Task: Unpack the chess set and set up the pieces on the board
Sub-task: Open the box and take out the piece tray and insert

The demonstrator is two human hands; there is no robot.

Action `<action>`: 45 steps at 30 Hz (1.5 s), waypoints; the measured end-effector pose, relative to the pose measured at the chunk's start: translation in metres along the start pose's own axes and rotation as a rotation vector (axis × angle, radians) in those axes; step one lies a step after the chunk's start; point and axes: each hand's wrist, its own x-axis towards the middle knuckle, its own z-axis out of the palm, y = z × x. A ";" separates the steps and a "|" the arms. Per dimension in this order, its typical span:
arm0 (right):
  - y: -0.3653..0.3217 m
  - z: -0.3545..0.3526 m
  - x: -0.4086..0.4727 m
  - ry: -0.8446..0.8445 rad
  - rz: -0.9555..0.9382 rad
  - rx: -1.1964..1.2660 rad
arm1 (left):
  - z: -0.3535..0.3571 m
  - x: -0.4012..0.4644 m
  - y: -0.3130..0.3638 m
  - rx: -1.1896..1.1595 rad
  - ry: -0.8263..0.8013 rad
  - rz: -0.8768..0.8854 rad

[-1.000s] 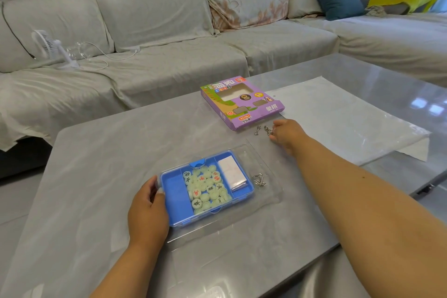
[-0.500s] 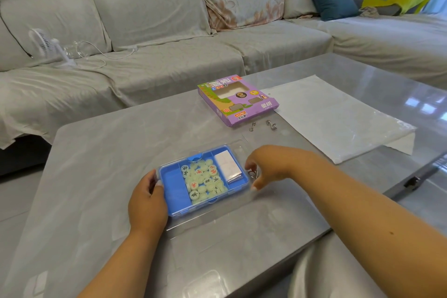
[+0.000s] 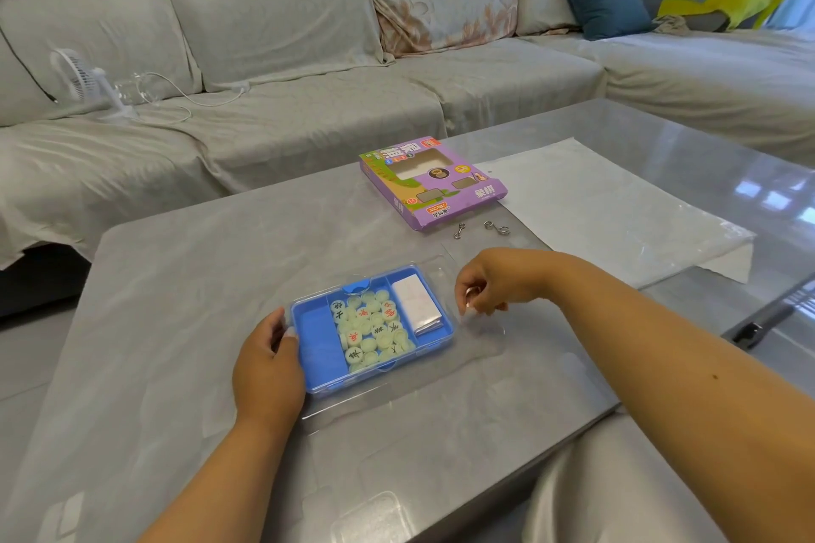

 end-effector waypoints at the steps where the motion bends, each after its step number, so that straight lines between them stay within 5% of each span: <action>1: 0.004 -0.002 0.002 0.115 0.011 0.127 | 0.000 0.000 -0.001 0.003 -0.001 -0.002; 4: 0.029 -0.010 0.023 0.481 0.199 0.566 | 0.000 0.000 0.000 0.003 -0.004 0.007; 9: 0.051 -0.016 0.058 0.591 0.412 0.967 | -0.001 -0.005 0.010 -0.014 -0.011 0.034; 14: 0.035 -0.021 0.052 0.669 0.394 0.304 | -0.001 -0.009 0.017 -0.026 -0.011 0.036; 17: -0.003 -0.015 0.040 0.729 0.174 0.198 | -0.001 -0.010 0.017 -0.033 -0.009 0.035; 21: -0.040 0.012 0.036 0.308 0.031 -0.017 | -0.002 -0.009 0.014 -0.046 -0.011 0.018; 23: -0.045 0.022 0.042 0.227 0.058 -0.156 | -0.002 -0.010 0.016 -0.049 -0.018 0.014; 28: -0.043 0.029 0.051 0.215 0.056 -0.155 | -0.002 -0.010 0.017 -0.059 -0.015 -0.008; 34: -0.032 0.039 0.058 0.511 0.166 -0.286 | -0.002 -0.009 0.015 -0.052 -0.015 -0.003; 40: -0.067 0.060 0.071 0.515 -0.056 -0.340 | 0.000 0.002 -0.001 -0.009 -0.019 0.011; 45: -0.084 0.072 0.090 0.489 -0.057 -0.407 | 0.003 0.007 -0.014 0.024 -0.002 0.006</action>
